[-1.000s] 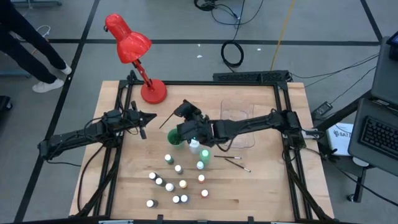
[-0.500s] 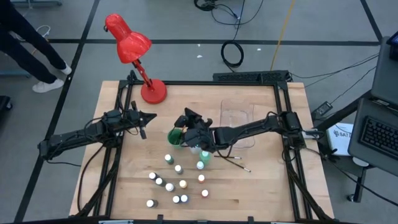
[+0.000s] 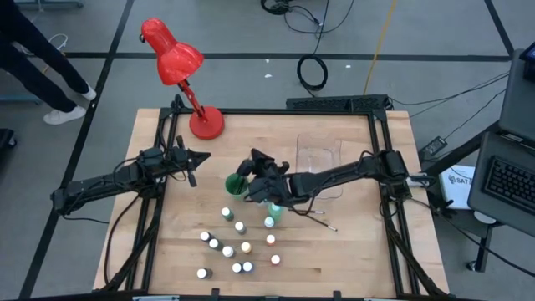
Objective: Pick & Place Paint Supplies
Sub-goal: Put the gold paintbrush into the green cup
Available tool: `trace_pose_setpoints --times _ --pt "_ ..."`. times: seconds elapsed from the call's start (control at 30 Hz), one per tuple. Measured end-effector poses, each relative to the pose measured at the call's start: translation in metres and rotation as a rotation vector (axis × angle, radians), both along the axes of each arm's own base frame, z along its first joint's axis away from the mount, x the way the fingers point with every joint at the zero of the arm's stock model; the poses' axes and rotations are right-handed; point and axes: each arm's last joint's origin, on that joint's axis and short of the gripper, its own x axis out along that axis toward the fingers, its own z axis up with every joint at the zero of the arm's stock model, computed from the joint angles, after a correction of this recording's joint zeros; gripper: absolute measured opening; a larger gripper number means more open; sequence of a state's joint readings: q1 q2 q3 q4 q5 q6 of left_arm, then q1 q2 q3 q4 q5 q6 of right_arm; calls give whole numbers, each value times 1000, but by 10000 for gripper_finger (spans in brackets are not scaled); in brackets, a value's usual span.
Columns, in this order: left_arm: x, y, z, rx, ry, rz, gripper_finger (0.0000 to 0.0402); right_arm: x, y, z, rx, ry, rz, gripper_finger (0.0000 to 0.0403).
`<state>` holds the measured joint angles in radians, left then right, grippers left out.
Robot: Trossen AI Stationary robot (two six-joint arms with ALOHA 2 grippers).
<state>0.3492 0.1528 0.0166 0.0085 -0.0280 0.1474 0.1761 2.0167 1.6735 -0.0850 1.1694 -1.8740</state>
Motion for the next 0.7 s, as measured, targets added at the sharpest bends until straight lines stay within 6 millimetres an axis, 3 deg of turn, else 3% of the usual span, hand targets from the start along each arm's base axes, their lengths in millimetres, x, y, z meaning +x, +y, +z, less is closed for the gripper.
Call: trace_pose_setpoints --times 0.47,0.7 --pt "0 0 0 0 1 0 21 -2 -9 -14 10 33 5 0" --pt "0 0 0 1 1 0 21 -2 -7 -14 33 17 23 23"
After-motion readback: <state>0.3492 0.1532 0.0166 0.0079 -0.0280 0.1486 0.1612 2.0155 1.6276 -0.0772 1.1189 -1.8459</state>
